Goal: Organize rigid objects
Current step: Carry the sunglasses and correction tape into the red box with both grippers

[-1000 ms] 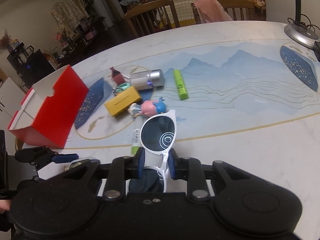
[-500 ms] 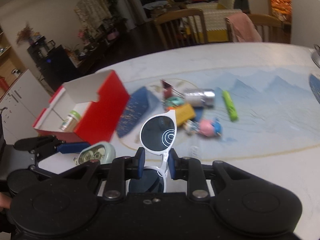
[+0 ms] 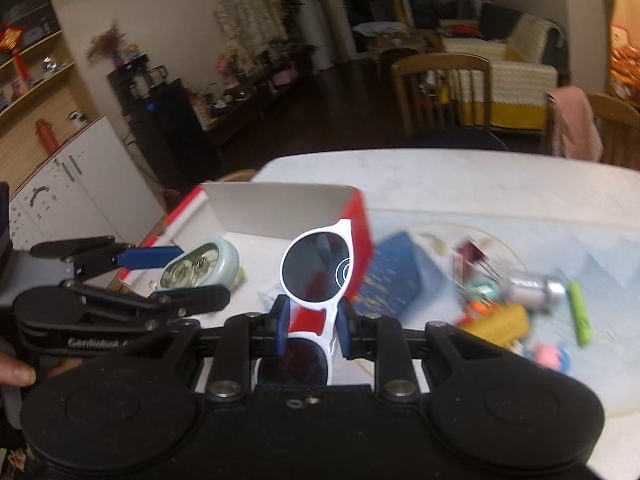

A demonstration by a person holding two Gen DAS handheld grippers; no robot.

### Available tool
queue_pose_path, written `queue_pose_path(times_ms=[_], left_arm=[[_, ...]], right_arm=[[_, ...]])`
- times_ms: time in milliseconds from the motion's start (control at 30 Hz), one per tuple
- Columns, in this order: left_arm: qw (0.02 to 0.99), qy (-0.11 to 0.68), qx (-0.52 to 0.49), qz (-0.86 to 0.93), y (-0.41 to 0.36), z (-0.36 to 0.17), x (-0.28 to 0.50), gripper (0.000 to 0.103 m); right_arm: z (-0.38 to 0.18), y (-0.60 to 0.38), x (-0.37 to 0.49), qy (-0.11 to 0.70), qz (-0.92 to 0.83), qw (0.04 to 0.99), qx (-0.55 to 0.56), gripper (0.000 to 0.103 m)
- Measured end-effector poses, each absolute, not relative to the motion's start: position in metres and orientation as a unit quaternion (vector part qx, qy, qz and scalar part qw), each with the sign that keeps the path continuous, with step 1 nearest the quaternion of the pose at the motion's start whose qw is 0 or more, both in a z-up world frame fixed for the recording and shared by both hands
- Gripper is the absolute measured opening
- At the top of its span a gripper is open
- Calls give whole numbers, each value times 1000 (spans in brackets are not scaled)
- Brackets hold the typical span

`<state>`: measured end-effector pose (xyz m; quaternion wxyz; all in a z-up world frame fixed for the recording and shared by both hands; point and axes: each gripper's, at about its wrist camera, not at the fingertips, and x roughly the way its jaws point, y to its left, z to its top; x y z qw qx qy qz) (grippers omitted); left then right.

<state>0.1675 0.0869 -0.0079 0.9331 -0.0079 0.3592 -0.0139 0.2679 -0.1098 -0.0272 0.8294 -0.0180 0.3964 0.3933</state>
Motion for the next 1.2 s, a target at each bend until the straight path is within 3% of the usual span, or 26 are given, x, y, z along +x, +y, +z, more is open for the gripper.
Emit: queue_pose_path(times_ms=[500,1200], left_arm=[[915,400,-10,44,188,-37,222,74],[867,496,27,29,195,-101,286,74]], right_arm=[[-52,1,287,415,396,816,-70,23],[-112,55,284,479,370,781,-154,23]])
